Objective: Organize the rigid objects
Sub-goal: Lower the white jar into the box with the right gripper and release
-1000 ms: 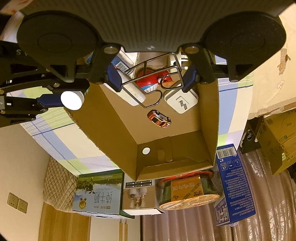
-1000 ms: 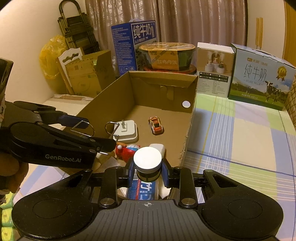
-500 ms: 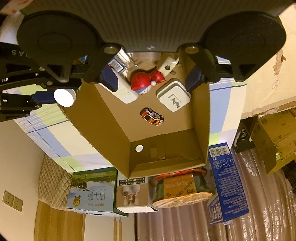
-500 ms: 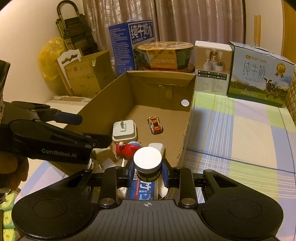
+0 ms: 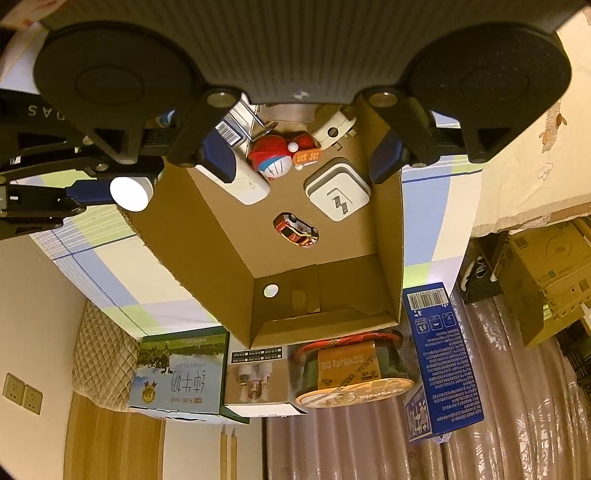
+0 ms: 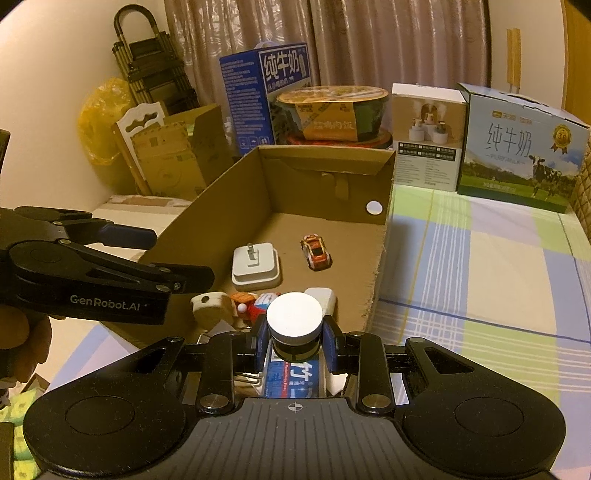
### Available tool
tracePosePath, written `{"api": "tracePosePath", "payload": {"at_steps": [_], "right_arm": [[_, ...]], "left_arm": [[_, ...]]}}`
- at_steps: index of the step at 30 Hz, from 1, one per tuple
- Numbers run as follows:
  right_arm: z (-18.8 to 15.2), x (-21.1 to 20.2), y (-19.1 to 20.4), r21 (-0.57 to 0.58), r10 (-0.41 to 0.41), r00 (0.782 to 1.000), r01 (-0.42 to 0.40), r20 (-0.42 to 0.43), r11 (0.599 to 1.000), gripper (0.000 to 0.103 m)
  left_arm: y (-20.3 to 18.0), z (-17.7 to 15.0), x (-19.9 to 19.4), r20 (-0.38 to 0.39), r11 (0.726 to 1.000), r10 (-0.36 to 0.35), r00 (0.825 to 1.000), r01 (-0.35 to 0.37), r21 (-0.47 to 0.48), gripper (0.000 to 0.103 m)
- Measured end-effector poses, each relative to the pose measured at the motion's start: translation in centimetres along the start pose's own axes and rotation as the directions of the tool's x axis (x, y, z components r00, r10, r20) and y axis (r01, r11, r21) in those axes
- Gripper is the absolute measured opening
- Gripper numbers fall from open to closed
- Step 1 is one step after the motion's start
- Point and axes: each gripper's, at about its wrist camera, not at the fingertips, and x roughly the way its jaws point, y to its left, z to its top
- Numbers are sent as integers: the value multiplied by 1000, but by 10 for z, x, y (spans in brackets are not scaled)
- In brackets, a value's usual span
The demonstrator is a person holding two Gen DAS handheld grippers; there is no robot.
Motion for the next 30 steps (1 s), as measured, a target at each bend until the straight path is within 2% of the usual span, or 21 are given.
{"api": "tracePosePath", "payload": {"at_steps": [30], "right_arm": [[-1,3,-2,13,15,1000,-15,3,1000,28]], "left_arm": [[4,0,-5,9,1000,3,1000,-3,-10,76]]}}
